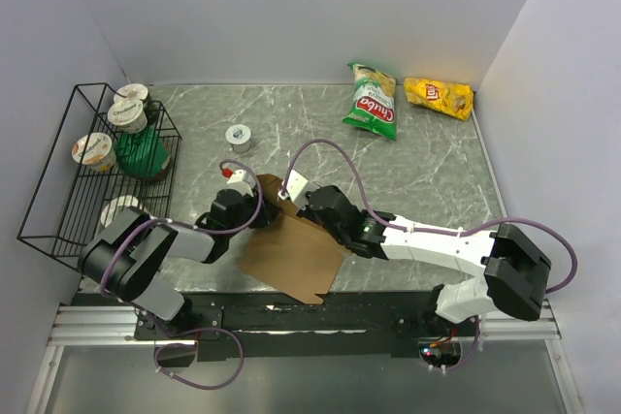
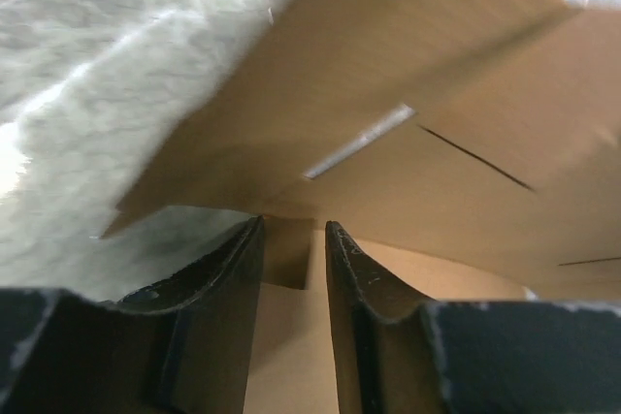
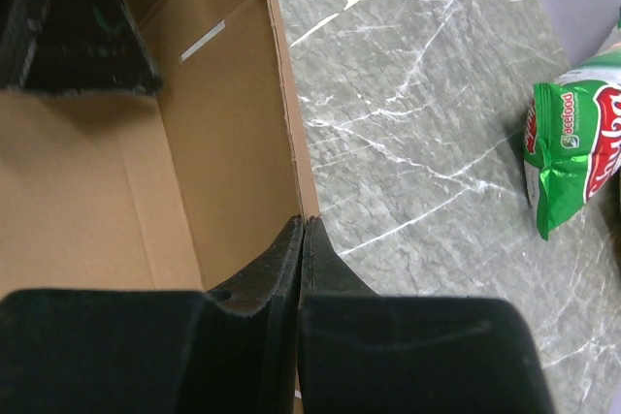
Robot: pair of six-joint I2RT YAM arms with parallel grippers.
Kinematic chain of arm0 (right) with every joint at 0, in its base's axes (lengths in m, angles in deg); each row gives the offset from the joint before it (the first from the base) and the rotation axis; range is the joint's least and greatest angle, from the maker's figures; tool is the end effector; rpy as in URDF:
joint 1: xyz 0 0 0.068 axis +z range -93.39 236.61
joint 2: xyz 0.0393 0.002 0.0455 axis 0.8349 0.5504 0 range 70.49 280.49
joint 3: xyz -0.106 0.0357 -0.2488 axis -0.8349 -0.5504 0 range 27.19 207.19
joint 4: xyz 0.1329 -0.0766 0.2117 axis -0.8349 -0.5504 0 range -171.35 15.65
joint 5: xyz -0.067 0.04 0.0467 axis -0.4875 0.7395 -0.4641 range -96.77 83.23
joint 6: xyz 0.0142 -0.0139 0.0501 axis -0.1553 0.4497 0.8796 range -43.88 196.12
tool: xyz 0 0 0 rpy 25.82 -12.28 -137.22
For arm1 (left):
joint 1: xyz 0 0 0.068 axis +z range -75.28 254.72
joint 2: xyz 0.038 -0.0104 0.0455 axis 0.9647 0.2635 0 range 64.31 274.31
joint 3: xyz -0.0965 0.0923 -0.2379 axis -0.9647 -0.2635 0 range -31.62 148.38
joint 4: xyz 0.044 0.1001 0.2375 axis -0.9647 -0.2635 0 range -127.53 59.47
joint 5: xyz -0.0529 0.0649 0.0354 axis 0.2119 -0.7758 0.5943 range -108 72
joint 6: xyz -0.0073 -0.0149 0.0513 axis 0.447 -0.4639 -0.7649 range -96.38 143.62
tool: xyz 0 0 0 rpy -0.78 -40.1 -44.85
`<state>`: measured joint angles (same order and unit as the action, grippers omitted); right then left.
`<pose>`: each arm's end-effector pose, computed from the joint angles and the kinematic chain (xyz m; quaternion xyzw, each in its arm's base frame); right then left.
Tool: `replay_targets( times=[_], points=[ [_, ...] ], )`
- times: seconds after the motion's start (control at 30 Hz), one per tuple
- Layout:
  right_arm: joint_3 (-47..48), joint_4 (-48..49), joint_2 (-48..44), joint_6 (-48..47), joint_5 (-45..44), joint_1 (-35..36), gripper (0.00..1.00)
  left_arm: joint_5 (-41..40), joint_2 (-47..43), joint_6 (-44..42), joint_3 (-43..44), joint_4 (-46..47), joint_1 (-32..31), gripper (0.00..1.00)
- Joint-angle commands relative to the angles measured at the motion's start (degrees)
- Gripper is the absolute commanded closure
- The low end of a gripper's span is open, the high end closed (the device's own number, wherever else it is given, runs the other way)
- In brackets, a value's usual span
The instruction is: Fold the paper box
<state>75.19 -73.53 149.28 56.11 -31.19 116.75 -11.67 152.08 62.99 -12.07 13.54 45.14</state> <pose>0.1632 0.2546 0.2455 -0.4639 0.7157 -0.0043 0.5221 0.2209 -0.1298 0.1273 -0.0416 0.8376 -0.3454 0.4212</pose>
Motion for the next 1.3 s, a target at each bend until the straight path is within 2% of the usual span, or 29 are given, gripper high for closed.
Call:
replay_targets(
  times=[0.0, 0.27, 0.37, 0.47, 0.6, 0.7, 0.87, 1.0, 1.13, 1.27],
  points=[
    [-1.0, -7.1, 3.0, 3.3, 6.4, 1.5, 1.00, -6.2, -0.7, -2.8, 1.9, -0.9, -4.7, 0.64],
    [-0.6, -7.1, 3.5, 3.2, 6.5, 1.6, 1.00, -9.7, 4.5, -2.9, 4.7, -2.8, -8.3, 0.66],
    [-0.9, -7.1, 3.5, 3.2, 6.3, 1.6, 1.00, -9.2, 2.5, -2.3, 3.4, -1.4, -8.2, 0.65],
    [-1.2, -6.9, 3.5, 3.0, 5.8, 1.5, 1.00, -9.3, -2.3, -2.9, 2.8, -3.4, -8.2, 0.59],
    [-1.7, -6.6, 2.9, 2.3, 5.0, 1.6, 1.00, -10.1, -11.2, -4.3, 1.5, -9.1, -7.6, 0.34],
    [-2.1, -6.3, 2.5, 0.9, 4.3, 1.5, 1.00, -9.4, -19.3, -5.7, -0.3, -14.9, -6.3, 0.21],
    [-2.9, -5.6, 2.4, -1.1, 3.5, 1.6, 1.00, -5.9, -32.7, -5.5, -2.1, -26.6, -0.6, 0.17],
    [-4.3, -4.4, 1.4, -2.6, 2.1, 2.7, 1.00, -2.7, -39.1, -5.0, -0.9, -29.7, 4.6, 0.14],
    [-5.1, -4.1, 2.3, -3.6, -0.8, 4.8, 1.00, 2.7, -36.4, -4.1, 2.1, -27.4, 10.5, 0.12],
    [-5.6, -2.9, 4.2, -4.9, -5.8, 7.5, 1.00, 6.7, -30.7, -2.8, 5.4, -22.4, 12.0, 0.10]
  ],
)
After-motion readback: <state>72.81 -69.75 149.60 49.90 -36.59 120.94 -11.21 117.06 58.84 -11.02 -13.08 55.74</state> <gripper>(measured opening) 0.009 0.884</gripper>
